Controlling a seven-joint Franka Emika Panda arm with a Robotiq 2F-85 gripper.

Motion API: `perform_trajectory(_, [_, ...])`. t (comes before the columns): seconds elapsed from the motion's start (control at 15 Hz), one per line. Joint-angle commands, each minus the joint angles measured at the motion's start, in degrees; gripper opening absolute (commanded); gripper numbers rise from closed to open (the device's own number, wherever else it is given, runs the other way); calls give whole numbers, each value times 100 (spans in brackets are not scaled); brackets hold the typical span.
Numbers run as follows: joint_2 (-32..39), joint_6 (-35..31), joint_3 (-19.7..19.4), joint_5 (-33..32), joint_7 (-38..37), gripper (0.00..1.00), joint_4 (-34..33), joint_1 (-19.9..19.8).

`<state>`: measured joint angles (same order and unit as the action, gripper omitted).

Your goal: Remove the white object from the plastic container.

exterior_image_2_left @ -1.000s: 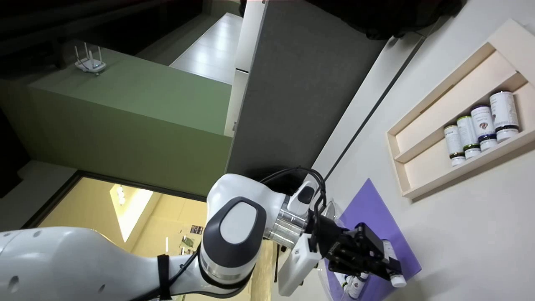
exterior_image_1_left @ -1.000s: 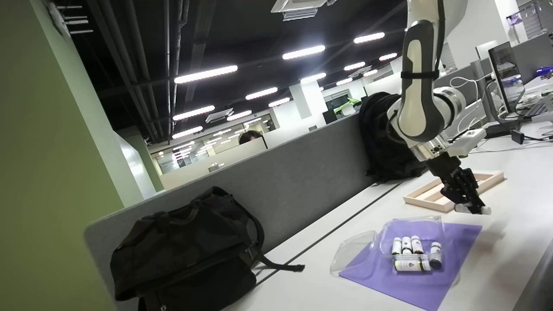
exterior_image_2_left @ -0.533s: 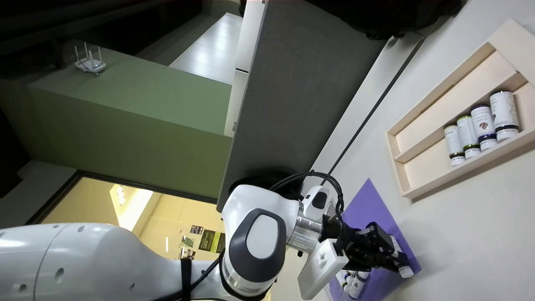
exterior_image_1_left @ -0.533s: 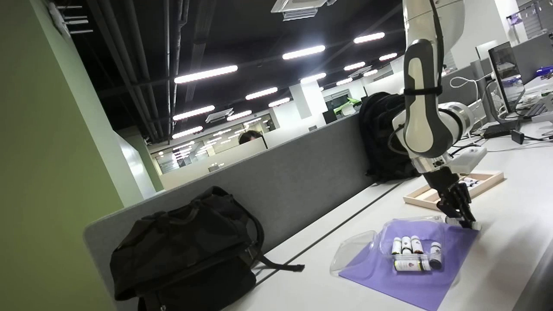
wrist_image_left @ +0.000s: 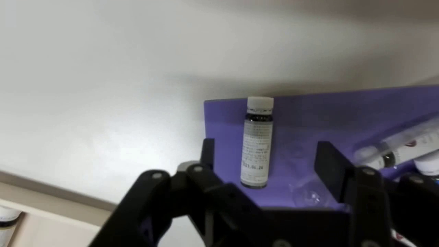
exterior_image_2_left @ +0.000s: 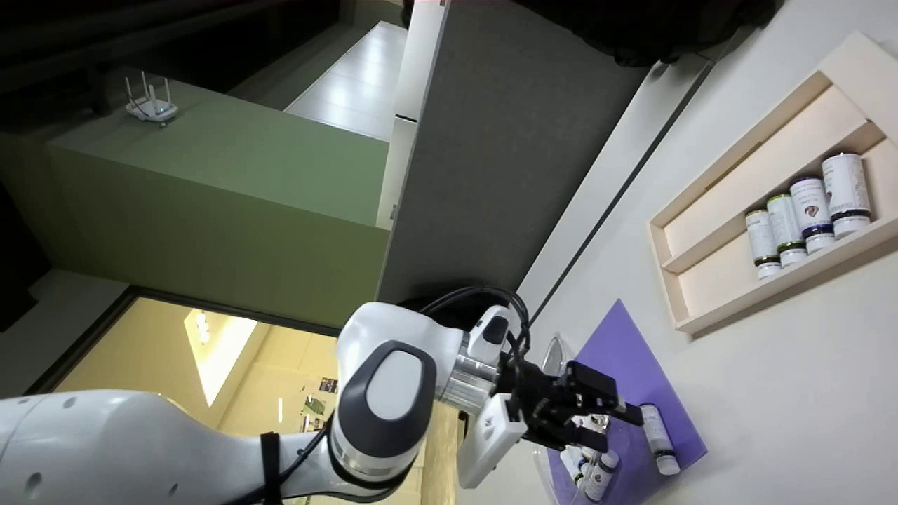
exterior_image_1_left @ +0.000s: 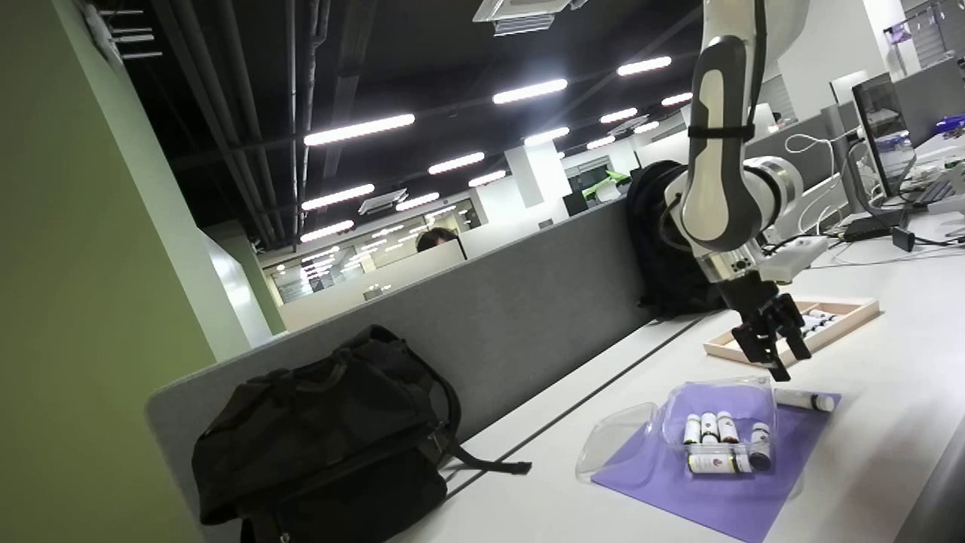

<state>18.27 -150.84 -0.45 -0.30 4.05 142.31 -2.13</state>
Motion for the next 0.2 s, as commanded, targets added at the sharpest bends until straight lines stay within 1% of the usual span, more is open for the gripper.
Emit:
perform_trajectory(0.0, [-228,296,-2,5,-81,85,-15,48])
perform_trajectory(0.13, [-618,685,0,4,-193,97,-5,118])
